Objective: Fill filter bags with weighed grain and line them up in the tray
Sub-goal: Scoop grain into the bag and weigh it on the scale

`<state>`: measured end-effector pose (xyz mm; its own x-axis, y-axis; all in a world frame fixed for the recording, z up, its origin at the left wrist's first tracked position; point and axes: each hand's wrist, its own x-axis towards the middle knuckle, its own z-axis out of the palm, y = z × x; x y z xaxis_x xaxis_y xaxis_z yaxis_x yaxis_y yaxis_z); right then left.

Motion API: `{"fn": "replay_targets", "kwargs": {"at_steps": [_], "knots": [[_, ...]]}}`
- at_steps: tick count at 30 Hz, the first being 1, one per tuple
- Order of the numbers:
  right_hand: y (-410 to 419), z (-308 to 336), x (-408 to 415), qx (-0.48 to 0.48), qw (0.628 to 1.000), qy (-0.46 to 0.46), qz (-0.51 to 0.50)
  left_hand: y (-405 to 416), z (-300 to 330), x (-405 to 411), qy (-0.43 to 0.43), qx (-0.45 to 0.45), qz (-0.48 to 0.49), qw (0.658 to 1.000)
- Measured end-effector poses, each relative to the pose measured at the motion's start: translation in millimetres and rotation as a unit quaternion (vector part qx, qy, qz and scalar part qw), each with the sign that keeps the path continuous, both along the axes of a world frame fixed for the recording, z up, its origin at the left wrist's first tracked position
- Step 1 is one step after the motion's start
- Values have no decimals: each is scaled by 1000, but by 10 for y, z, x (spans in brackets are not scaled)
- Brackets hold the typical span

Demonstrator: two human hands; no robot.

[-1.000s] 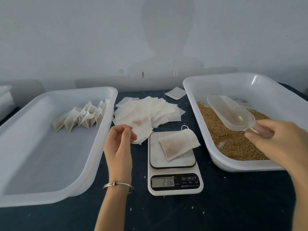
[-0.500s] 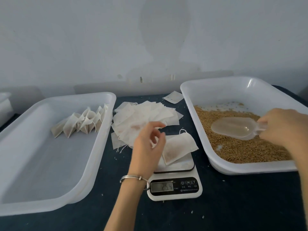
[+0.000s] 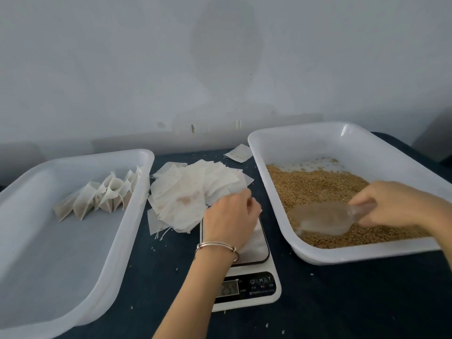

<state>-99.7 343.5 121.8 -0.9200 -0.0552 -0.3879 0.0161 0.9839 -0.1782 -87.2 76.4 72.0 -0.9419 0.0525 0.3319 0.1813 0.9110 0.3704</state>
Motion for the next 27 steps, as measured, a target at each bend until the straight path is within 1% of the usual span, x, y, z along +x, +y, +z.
{"fn": "replay_targets", "kwargs": {"at_steps": [2,4,7,9,13,17,22,27], "knots": [[66,54,46,-46,999,8,-14,-103,51,92,2,60,22,998],[87,150,100,-79,996,28,-31,-202,109,182,-2,120,20,993],[30,349,192,-129,988,67,-51,-332,184,300,0,155,9,988],[-68,491,217,-140,986,86,-28,-388,216,349,-7,171,0,985],[-342,706,199,-128,984,120,34,-407,210,371,-31,206,-7,978],[-632,828,199,-104,981,137,88,-369,173,374,-33,258,16,965],[-856,839,195,-37,986,131,97,-380,160,395,-30,293,17,955],[-934,847,211,35,982,149,110,-397,163,392,-33,309,20,950]]}}
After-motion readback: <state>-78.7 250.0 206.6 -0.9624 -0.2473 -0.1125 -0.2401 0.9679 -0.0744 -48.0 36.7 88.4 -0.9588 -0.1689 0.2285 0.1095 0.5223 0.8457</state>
